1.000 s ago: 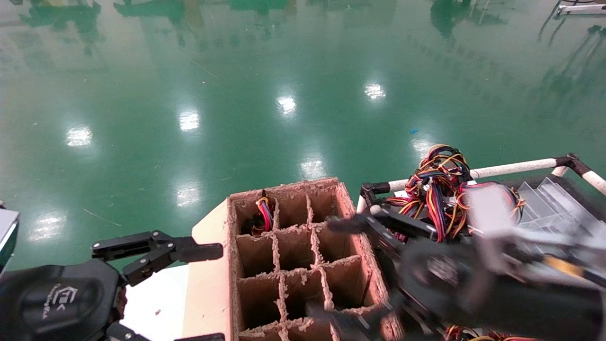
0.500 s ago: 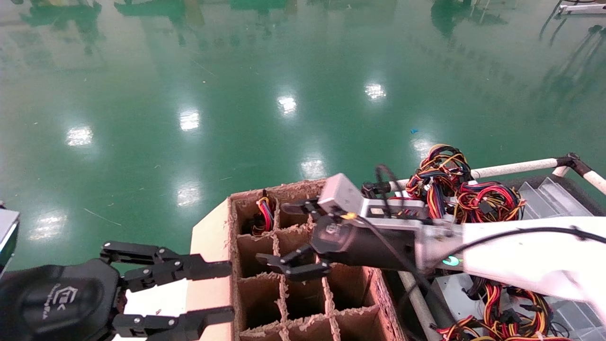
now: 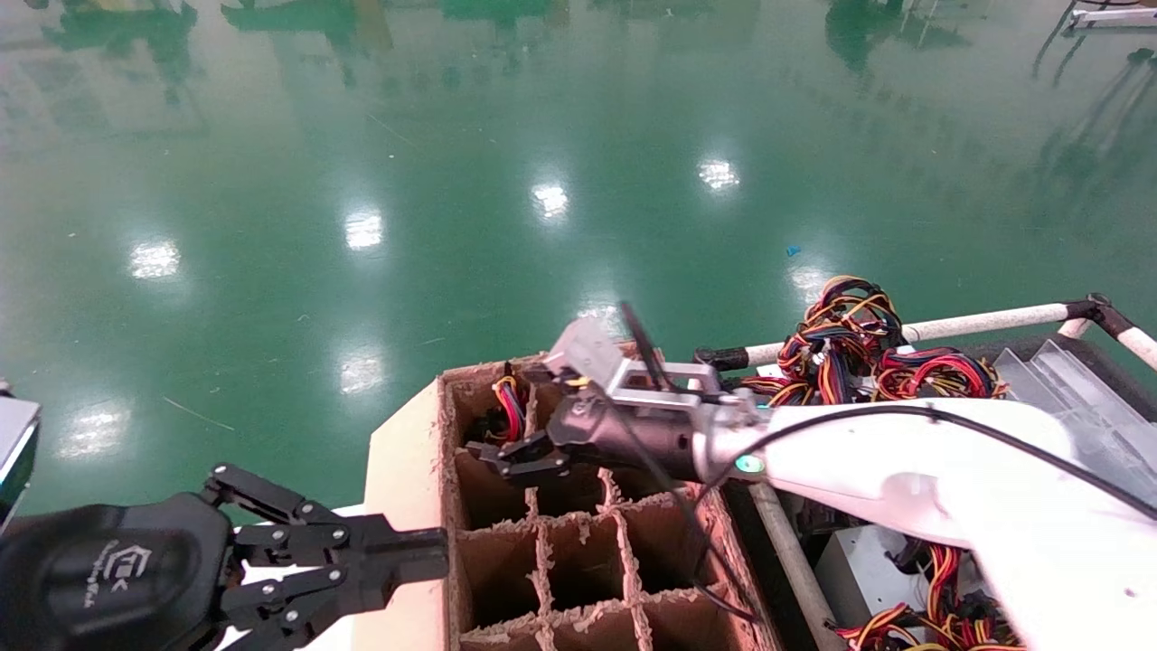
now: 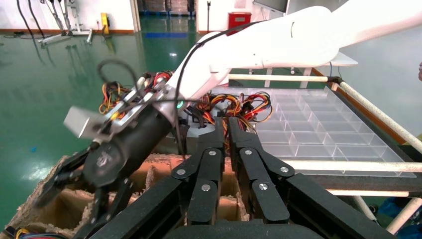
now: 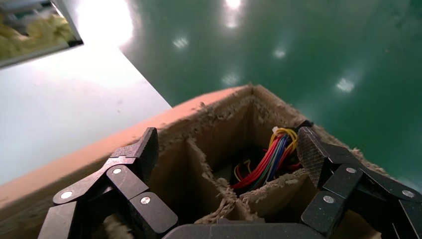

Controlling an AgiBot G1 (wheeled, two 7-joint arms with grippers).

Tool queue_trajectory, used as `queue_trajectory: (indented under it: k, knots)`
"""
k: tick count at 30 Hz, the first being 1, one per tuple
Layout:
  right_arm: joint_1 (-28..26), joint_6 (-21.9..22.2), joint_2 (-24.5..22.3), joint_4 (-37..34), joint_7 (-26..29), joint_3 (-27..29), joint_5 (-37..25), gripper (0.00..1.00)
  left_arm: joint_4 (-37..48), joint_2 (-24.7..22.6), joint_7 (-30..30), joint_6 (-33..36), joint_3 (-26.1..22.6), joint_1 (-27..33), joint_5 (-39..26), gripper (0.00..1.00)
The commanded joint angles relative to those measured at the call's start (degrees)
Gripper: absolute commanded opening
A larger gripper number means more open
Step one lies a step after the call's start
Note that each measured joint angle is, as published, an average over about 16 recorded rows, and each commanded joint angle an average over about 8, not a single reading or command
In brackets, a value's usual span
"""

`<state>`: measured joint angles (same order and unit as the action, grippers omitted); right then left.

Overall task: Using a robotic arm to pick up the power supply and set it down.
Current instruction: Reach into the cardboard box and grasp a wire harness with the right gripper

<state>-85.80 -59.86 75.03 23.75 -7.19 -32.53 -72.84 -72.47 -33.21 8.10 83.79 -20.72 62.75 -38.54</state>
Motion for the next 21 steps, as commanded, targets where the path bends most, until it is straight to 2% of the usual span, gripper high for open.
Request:
queue_trajectory:
  k: [1, 3, 5, 10, 12, 14, 21]
  knots:
    - [-1.0, 1.41, 1.75, -3.04, -1.43, -0.19, -0.58, 1.0, 0.0, 0.0, 0.0, 0.0, 0.0, 0.0, 0.0, 0.0]
    - [-1.39, 2.68, 2.48, -4.17, -2.34, -0.63, -0.51, 0.95, 0.0, 0.0, 0.0, 0.0, 0.0, 0.0, 0.0, 0.0]
    - [-1.49, 3.71, 2.9, -4.62, -2.86, -1.24, -0.07, 0.8, 0.0, 0.0, 0.0, 0.0, 0.0, 0.0, 0.0, 0.0]
    - [-1.21, 5.59, 3.24, -4.17, -2.4, -3.56, 1.64, 0.2, 0.0, 0.0, 0.0, 0.0, -0.01, 0.0, 0.0, 0.0]
    - [-1.12, 6.35, 3.26, -3.79, -1.93, -4.68, 2.35, 0.05, 0.0, 0.0, 0.0, 0.0, -0.01, 0.0, 0.0, 0.0]
    - [-1.1, 7.31, 3.26, -3.39, -1.56, -5.91, 2.9, 0.0, 0.0, 0.0, 0.0, 0.0, -0.01, 0.0, 0.01, 0.0]
    - [-0.82, 10.63, 3.27, -2.11, -0.36, -10.04, 5.0, 0.0, 0.0, 0.0, -0.01, 0.0, -0.01, 0.0, 0.01, 0.0]
